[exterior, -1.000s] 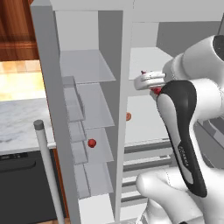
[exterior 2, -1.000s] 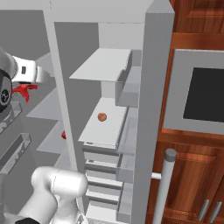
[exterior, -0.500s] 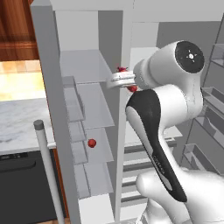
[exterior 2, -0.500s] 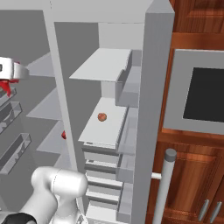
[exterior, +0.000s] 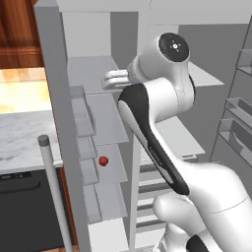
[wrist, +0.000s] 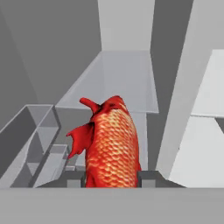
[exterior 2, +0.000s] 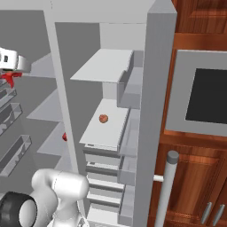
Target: There's a fish in the fridge that needs to be moved to the freezer for freezing. Pick up the fish from the fridge, place it on any shelf in the freezer, and close the fridge and freezer doors when done.
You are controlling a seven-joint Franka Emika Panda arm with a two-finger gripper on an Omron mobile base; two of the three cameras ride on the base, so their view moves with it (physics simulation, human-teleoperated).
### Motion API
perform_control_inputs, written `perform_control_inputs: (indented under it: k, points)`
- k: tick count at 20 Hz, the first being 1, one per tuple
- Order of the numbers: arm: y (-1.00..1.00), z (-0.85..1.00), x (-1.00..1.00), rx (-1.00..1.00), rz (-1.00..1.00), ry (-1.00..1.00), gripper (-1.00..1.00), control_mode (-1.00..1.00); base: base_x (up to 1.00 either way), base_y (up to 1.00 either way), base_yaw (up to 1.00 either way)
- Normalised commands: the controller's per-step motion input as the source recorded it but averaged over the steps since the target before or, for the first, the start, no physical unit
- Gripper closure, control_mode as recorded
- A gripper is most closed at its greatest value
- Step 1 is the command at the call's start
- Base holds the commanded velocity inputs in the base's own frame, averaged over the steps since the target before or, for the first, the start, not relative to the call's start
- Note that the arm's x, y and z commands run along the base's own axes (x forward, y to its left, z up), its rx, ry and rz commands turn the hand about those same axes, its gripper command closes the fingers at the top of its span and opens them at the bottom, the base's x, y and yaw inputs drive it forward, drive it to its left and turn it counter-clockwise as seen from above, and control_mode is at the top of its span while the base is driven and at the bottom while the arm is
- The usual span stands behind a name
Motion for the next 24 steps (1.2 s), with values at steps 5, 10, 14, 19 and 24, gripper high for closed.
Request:
perform_control_inputs:
  k: [5, 10, 14, 19, 24]
  points:
    - [0.12, 0.0, 0.64, 0.0, 0.0, 0.07, 1.0, -1.0, 0.0, 0.0, 0.0]
    - [0.3, -0.06, 0.45, -0.05, 0.0, 0.0, 1.0, -1.0, 0.0, 0.0, 0.0]
    - [0.24, -0.01, 0.33, -0.04, 0.0, 0.02, 1.0, -1.0, 0.0, 0.0, 0.0]
    - [0.18, -0.14, 0.43, 0.0, 0.0, 0.06, 1.0, -1.0, 0.0, 0.0, 0.0]
    - [0.15, -0.24, 0.39, 0.0, 0.0, 0.05, 1.0, -1.0, 0.0, 0.0, 0.0]
